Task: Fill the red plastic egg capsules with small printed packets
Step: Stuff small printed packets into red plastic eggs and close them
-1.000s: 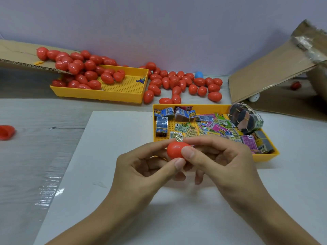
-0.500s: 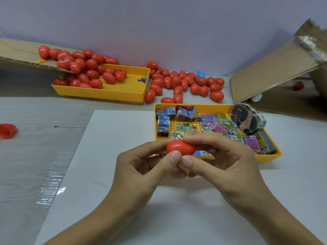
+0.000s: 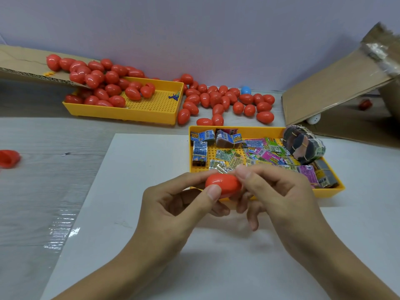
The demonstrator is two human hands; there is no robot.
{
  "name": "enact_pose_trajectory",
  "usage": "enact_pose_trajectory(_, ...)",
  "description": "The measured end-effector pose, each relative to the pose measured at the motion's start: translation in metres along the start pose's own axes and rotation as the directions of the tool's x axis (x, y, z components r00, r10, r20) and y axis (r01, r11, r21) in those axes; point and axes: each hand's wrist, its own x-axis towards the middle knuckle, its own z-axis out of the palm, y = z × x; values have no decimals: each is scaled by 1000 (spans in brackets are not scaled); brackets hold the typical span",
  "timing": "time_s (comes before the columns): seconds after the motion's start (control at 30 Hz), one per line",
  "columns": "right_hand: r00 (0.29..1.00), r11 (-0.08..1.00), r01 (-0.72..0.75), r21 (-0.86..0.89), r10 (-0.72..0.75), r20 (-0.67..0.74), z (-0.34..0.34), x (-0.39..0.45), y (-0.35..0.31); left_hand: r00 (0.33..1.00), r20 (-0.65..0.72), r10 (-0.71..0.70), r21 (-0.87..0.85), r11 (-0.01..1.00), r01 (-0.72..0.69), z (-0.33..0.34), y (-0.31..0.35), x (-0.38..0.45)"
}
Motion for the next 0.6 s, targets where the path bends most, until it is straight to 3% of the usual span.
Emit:
enact_pose_trajectory(0.37, 998, 998, 69, 3, -69, 10, -1, -1, 0, 1000, 26, -12, -1, 1000, 12, -1, -1, 0)
enact_pose_trajectory(0.5, 974, 956, 171, -238, -201, -108, -11, 3, 0, 1000, -4, 11, 2, 1000, -11, -1, -4, -1)
enact_pose_trajectory(0.6, 935, 847, 194, -496, -312, -166, -29, 10, 0, 997, -52, 50, 4, 999, -50, -1, -4, -1)
